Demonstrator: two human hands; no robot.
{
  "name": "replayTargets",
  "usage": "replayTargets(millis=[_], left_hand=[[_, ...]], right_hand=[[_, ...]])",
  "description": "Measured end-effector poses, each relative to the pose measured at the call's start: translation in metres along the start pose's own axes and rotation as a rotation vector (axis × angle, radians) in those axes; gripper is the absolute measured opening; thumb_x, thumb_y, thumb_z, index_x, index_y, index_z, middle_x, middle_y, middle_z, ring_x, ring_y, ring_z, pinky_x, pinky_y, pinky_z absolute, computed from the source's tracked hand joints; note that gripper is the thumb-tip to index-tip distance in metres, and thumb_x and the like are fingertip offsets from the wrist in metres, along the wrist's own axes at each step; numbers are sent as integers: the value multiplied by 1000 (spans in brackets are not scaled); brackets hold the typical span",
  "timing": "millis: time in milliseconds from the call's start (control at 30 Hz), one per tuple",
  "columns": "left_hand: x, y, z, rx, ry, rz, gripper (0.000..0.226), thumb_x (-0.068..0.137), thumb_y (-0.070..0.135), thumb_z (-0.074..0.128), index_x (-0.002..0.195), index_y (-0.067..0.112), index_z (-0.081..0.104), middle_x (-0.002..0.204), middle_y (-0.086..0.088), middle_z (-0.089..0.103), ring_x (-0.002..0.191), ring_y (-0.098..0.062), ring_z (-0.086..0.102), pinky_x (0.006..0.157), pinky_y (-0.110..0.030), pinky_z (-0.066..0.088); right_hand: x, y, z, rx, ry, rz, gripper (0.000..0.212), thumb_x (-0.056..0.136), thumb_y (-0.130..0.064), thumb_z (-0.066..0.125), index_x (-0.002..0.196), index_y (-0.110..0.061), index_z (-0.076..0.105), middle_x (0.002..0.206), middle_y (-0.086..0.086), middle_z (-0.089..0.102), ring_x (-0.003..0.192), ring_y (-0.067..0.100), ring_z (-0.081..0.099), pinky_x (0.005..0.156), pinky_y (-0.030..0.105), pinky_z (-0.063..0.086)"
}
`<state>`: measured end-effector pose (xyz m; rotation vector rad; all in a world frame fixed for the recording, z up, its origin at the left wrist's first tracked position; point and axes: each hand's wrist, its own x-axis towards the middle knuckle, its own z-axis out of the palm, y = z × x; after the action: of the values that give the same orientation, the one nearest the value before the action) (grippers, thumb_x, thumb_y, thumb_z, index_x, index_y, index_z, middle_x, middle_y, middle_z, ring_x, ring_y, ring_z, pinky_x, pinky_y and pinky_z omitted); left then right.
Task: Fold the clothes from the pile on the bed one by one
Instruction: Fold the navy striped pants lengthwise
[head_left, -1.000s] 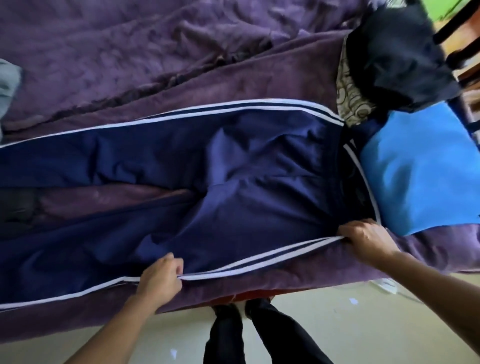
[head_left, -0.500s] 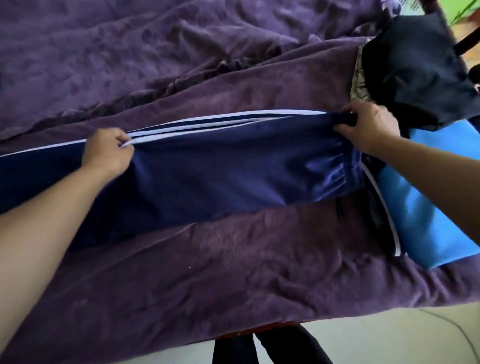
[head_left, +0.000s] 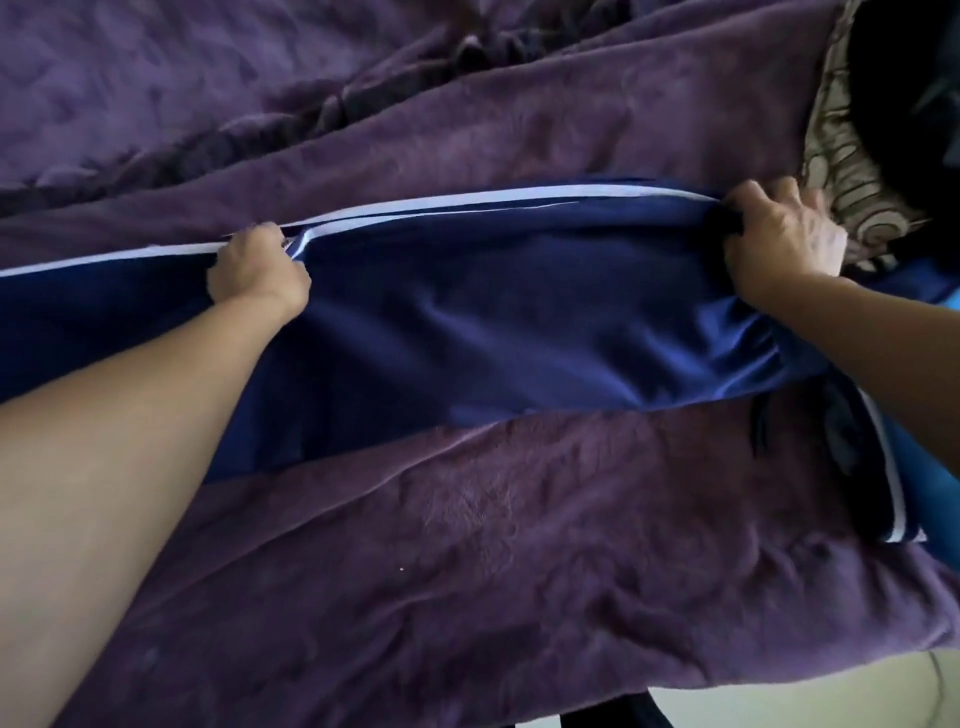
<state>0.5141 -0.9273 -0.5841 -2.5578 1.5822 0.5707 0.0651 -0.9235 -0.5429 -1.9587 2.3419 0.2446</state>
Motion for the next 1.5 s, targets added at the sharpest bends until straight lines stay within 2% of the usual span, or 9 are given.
replayTargets(millis=[233,633,867,1000,1100,1200,1333,1400,1500], left_hand=[[-83,-50,-37,-90,206,101,37,82,12,64,118,10,56,119,-22,50,112,-43,45,90,-51,38],[-248,-264,-32,254,-124,-277,60,77,30,74,129,15,50,123,-13,49,113,-33,46,88,-47,40],[-239,-377,-17,423,-179,-163,71,68,18,78,134,15,51,132,-14,49,121,-34,45,92,-48,37],[-205,-423,-58,26,-139,-53,25,73,-1,67,97,6,68,96,-10,63,91,-32,61,72,-43,49],[-165,-442,-117,-424,17,-26,11,71,1,59,74,10,65,62,-2,62,61,-12,61,57,-31,48],[-110,-457,-177,-609,163,-108,10,68,17,50,65,19,60,46,8,54,45,7,48,44,-13,33],[-22,-464,-209,-787,211,-264,9,74,20,58,66,18,59,61,3,58,56,-9,51,54,-28,39],[4,-466,-201,-846,192,-328,5,82,22,64,78,20,61,82,-4,65,78,-19,59,71,-32,47],[6,-460,-176,-960,66,-380,28,81,45,67,77,19,56,76,-4,56,70,-18,52,65,-31,41]], right_hand=[[-30,-34,-33,92,93,-172,57,72,-14,70,127,-15,53,141,17,39,133,38,30,98,57,31],[-189,-214,-20,480,-258,-580,25,84,-14,65,109,-17,69,105,2,67,101,27,62,74,41,53],[-216,-363,-1,742,-483,-317,25,84,-20,67,108,-18,68,92,-3,71,83,20,68,77,35,54],[-218,-461,5,1247,-925,307,31,86,-30,70,109,-12,60,98,9,67,83,23,67,61,32,52],[-216,-504,-6,1334,-894,441,25,84,-28,71,100,-11,61,80,8,64,65,21,61,50,27,48],[-202,-538,-32,1467,-856,456,7,90,-21,64,86,-15,61,59,4,61,47,14,57,42,21,43],[-174,-580,-74,1566,-869,363,8,96,-27,52,92,-23,56,88,6,69,71,15,66,56,25,45],[-168,-596,-81,1495,-817,263,6,96,-28,52,94,-24,57,92,6,67,72,14,66,58,25,45],[-181,-603,-63,1167,-574,59,13,91,-25,60,103,-19,62,87,6,67,63,10,65,58,29,46]])
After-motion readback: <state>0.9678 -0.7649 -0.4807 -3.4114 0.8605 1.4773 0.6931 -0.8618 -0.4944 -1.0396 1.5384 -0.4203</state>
